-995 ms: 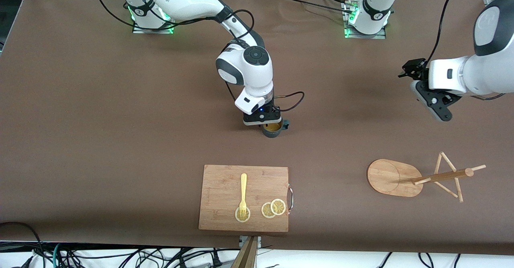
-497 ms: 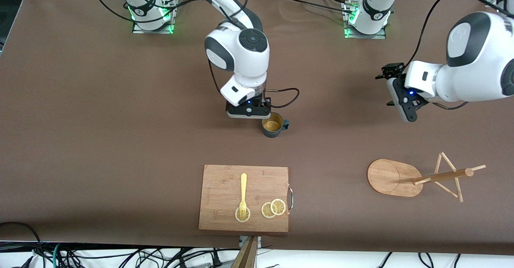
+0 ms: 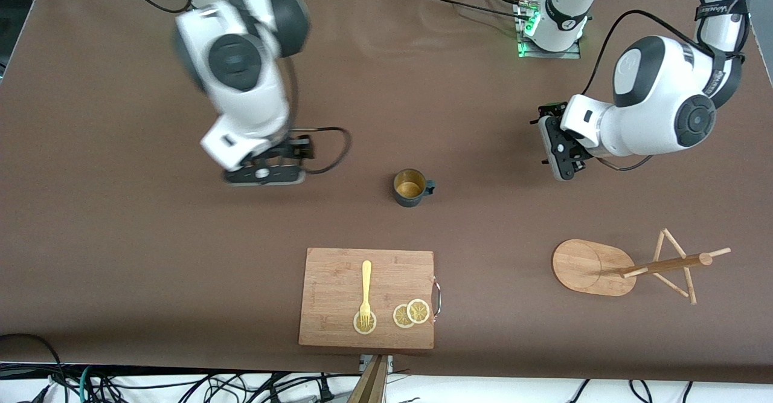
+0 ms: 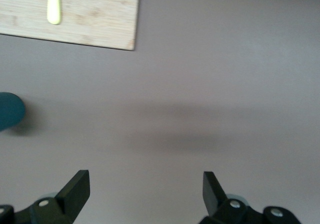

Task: Pass cup and hang on rack
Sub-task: 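Release the mug and withdraw the right gripper while the left gripper approaches, then lower the left gripper beside the mug handle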

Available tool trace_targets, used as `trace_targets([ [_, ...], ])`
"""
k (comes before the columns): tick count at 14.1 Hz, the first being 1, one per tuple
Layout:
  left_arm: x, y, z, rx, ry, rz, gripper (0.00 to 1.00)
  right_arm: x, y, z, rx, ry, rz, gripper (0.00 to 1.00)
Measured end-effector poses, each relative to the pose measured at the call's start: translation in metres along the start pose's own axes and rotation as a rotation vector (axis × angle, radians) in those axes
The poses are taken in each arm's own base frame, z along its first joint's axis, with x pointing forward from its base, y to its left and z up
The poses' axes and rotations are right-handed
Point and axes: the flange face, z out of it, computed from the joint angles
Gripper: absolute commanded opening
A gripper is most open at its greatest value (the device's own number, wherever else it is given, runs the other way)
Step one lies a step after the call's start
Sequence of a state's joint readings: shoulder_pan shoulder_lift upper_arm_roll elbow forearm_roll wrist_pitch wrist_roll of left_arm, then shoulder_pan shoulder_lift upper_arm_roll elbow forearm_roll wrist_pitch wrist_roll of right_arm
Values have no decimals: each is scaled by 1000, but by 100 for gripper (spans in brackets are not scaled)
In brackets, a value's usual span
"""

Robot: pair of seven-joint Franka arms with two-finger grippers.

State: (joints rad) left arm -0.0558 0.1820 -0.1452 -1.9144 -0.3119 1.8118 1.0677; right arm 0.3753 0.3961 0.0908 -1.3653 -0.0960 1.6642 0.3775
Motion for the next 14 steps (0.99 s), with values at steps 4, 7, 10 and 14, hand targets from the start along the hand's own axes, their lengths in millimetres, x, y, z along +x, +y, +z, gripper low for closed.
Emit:
trace_targets([
  [4,10,5,39,24,43,2,100,14,126,-6,53,-75,-66,100],
  [7,19,13,66,61,64,16,100,14,202,3,85,-115,-137,100],
  [10,22,12,86,90,98,7,100,5,266,22,89,-144,-133,100],
  [14,29,12,126,130,181,1,100,-9,294,35,94,-131,-92,100],
])
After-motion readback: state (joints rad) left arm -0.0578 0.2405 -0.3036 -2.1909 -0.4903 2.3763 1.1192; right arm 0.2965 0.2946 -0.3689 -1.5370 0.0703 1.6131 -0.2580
